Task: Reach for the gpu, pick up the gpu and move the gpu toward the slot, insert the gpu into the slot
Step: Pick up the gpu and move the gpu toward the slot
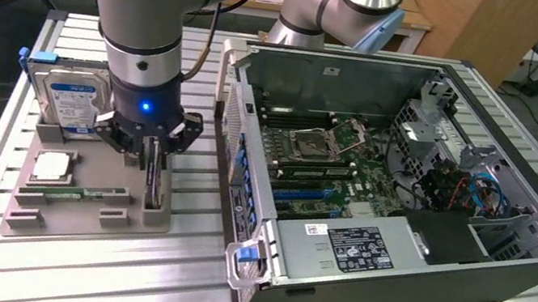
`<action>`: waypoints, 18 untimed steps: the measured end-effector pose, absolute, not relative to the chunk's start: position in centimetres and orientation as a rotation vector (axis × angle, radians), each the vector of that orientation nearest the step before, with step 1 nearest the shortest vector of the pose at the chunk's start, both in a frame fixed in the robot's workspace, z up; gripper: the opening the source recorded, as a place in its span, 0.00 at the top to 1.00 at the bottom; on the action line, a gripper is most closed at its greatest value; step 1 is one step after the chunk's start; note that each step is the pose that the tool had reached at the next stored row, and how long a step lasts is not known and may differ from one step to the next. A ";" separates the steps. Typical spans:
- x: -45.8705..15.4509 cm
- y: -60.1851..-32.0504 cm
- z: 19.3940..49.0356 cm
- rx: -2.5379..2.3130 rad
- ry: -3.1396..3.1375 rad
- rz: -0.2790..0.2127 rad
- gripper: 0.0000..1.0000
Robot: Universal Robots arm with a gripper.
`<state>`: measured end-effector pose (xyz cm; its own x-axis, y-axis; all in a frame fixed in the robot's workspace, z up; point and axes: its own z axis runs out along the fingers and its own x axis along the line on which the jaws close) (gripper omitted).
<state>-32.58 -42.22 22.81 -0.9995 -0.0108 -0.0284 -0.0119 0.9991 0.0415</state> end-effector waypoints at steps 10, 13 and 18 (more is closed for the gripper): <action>-32.5 -42.2 22.8 -0.018 3.113 0.065 0.72; -32.5 -42.2 22.8 -0.018 3.113 0.065 0.74; -32.4 -42.2 22.7 -0.018 3.113 0.065 0.74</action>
